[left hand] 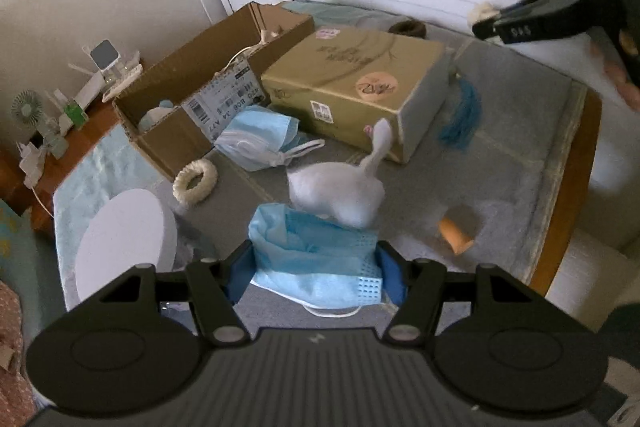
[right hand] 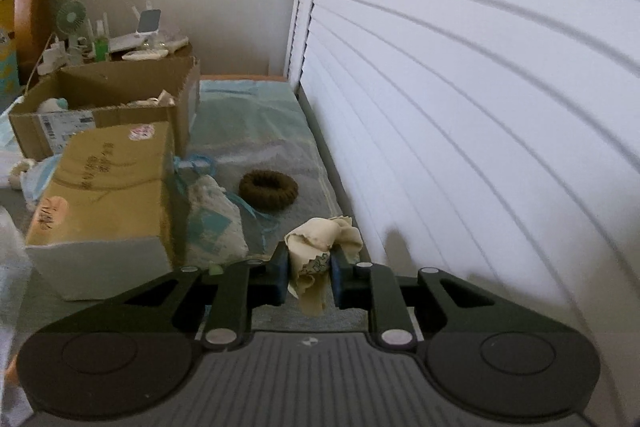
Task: Organize soft objects
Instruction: 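Release the blue mask into the box with the left tool while the right tool releases the beige cloth there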
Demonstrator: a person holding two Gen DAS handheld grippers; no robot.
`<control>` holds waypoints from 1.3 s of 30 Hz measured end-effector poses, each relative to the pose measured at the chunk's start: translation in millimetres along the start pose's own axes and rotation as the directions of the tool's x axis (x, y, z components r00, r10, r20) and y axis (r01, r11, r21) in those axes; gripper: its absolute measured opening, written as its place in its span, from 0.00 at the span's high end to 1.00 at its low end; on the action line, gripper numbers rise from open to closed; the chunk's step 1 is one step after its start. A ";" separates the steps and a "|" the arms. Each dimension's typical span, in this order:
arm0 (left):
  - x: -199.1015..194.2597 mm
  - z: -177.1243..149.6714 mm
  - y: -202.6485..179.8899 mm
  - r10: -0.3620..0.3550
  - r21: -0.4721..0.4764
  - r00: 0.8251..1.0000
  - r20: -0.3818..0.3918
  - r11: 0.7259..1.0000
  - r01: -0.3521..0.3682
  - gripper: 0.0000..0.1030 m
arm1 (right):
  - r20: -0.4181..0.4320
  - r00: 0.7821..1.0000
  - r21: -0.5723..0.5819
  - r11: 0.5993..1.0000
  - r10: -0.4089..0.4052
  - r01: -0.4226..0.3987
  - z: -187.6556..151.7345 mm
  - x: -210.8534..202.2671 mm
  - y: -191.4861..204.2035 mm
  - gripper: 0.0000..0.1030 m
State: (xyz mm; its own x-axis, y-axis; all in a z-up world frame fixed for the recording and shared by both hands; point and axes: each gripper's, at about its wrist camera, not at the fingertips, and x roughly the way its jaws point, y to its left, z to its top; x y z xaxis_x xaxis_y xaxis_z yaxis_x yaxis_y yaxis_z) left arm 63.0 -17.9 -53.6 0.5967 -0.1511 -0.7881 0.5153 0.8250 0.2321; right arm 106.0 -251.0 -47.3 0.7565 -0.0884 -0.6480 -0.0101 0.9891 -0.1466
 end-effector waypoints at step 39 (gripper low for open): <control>95.9 154.5 163.7 0.011 -0.116 0.994 0.106 0.993 0.001 0.17 | 0.126 0.957 -0.100 0.964 0.260 -0.248 85.0 -20.6 46.7 0.77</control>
State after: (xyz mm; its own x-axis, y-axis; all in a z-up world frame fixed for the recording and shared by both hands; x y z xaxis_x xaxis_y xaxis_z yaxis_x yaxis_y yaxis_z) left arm 299.7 18.5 -3.1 0.6645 -0.1986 -0.7204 0.4412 0.8823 0.1637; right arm 145.5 -193.0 22.7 0.8043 0.1872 -0.5640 -0.2627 0.9633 -0.0549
